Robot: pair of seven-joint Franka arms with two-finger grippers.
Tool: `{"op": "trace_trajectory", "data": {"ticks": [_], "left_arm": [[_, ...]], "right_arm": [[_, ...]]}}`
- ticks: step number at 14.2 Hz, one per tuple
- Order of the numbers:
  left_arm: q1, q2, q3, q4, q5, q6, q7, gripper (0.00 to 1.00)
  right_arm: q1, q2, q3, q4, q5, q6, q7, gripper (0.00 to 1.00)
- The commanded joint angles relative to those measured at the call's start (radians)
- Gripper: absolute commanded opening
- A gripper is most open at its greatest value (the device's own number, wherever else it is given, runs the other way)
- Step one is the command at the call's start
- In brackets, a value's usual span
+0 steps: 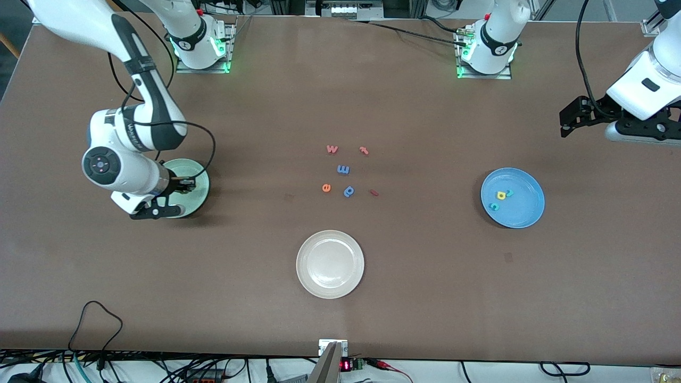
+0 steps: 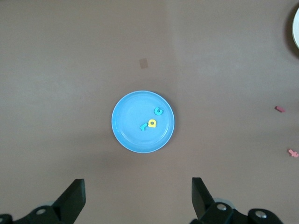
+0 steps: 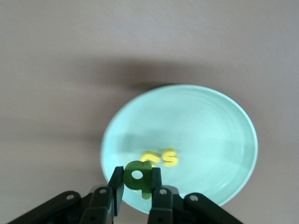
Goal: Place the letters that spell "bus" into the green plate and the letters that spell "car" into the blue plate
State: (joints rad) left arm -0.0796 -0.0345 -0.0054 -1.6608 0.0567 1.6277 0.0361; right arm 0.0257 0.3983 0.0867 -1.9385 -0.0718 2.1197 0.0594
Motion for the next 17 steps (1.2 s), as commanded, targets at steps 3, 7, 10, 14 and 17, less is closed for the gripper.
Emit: {"op": "trace_trajectory", "data": {"ticks": [3, 7, 10, 14, 17], "left_arm": [[0.001, -0.002, -0.001, 0.004, -0.006, -0.019, 0.053, 1.00], [0.004, -0.004, -0.001, 0.004, -0.012, -0.040, 0.053, 1.00], [0.004, -0.004, -0.001, 0.004, -0.012, -0.042, 0.054, 1.00], [0.009, -0.005, 0.001, 0.009, -0.009, -0.080, 0.056, 1.00], [0.011, -0.004, 0.005, 0.009, -0.011, -0.080, 0.054, 1.00]], "right_arm": [[-0.040, 0.005, 0.019, -0.010, -0.014, -0.006, -0.003, 1.00], [-0.038, -0.100, 0.019, 0.010, 0.001, -0.023, -0.001, 1.00], [-0.038, -0.200, 0.018, 0.084, 0.026, -0.143, -0.001, 1.00], [-0.038, -0.272, -0.004, 0.272, 0.021, -0.401, -0.009, 1.00], [-0.029, -0.295, -0.105, 0.360, 0.081, -0.535, -0.039, 1.00]]}}
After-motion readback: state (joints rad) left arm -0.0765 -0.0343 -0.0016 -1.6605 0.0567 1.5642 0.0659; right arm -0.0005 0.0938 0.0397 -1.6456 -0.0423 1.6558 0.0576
